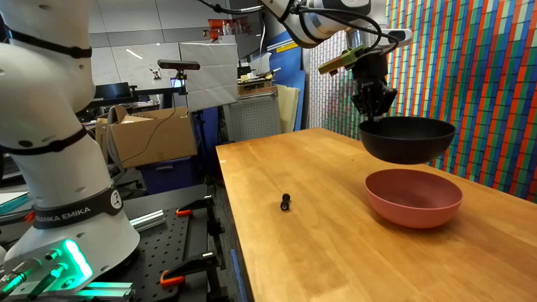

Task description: Put the black bowl in the pink bowl

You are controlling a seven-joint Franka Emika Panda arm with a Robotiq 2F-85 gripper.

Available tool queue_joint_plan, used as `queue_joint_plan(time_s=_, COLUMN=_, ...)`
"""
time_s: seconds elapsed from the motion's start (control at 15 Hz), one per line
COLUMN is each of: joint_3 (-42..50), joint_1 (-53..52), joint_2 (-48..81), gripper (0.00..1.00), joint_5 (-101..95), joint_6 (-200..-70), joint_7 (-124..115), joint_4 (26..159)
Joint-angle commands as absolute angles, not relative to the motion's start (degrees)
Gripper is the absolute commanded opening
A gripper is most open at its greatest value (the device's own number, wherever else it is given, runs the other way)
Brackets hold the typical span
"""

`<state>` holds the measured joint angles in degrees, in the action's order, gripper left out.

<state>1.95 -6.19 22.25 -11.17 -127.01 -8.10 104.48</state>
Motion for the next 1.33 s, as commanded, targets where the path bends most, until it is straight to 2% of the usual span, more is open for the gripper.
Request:
queue_joint_plan(time_s=0.0, joint_3=3.3, joint_1=-5.6, joint_2=23.9, gripper=0.05, joint_5=-14.1, joint_6=-129.0, joint_7=-9.9, joint_4=105.4)
queue_joint_plan(time_s=0.53, joint_3=4.8, joint_1=-7.3, joint_2=30.9, gripper=0.04, joint_5=-17.7, joint_6=-135.6, joint_7=-15.0, joint_4=105.2)
queue_joint_plan(time_s=0.67, joint_3=5.1, joint_1=-7.8, joint_2=32.1, gripper=0.32, joint_5=-17.6, joint_6=-136.3, joint_7=-16.1, joint_4=104.3)
queue_joint_plan(time_s=1.27, joint_3=1.6, joint_1=-5.8, joint_2=23.1, gripper=0.98, joint_5=-12.2, joint_6=-130.5, joint_7=-9.3, joint_4=99.7)
